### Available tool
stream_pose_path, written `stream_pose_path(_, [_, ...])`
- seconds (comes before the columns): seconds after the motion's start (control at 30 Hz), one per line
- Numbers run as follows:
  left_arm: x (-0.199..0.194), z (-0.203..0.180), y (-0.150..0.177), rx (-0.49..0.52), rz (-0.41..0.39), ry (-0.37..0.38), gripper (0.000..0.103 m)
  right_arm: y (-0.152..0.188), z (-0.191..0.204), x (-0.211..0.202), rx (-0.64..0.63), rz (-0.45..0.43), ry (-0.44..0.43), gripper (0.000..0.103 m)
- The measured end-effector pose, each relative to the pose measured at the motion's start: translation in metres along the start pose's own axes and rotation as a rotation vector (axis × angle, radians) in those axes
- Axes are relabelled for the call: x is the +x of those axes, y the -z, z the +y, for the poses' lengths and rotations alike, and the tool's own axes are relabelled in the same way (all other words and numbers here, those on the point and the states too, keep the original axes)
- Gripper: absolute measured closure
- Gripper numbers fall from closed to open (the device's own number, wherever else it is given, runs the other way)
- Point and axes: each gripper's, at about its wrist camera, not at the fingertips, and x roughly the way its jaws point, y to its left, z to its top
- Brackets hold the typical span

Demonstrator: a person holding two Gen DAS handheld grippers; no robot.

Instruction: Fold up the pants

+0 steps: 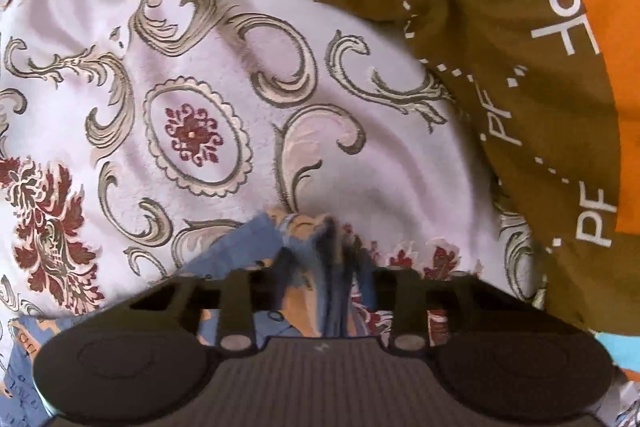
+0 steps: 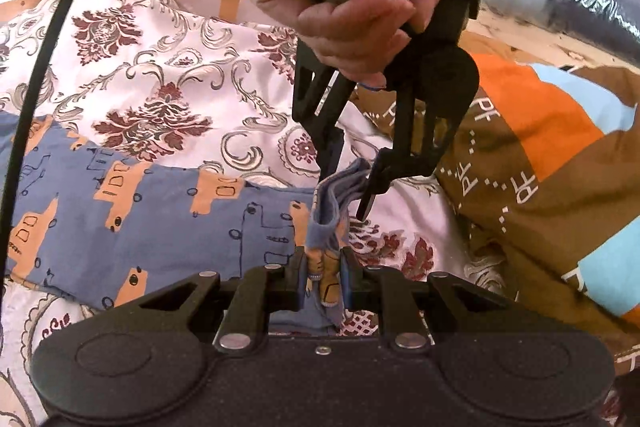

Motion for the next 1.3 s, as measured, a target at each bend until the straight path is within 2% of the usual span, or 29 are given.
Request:
stream_pose_path(0.17, [-0.019,0.037,0.024,-0.047,-0.06,0.106,0.08,-0.001,0.009,-0.008,-0.043,-0.031,-0.009,0.085])
stream_pose_path(0.47, [-0.046,0.134,0.074,-0.148,-0.269,0.415,0.083,-0.005,0.034,-0.03,-0.147,-0.13,-0.071,0.085])
stream_pose_path(0.63, [-0.045,0.176,0.107,-0.172,-0.364,0.538,0.084,-0.004,0.057,-0.043,-0.225,-0.169,-0.125,0.085])
stream_pose_path(0.9, [-0.024,0.231,0.156,-0.192,-0.467,0.617,0.084,0.0,0.1,-0.053,-0.339,-0.178,-0.238,0.086])
stream_pose_path(1.13, [0.003,0.283,0.2,-0.293,-0.502,0.668,0.084,0.0,0.134,-0.06,-0.416,-0.173,-0.308,0.086])
stream_pose_path(1.3, [0.016,0.307,0.223,-0.309,-0.527,0.666,0.084,0.002,0.156,-0.062,-0.458,-0.16,-0.353,0.086])
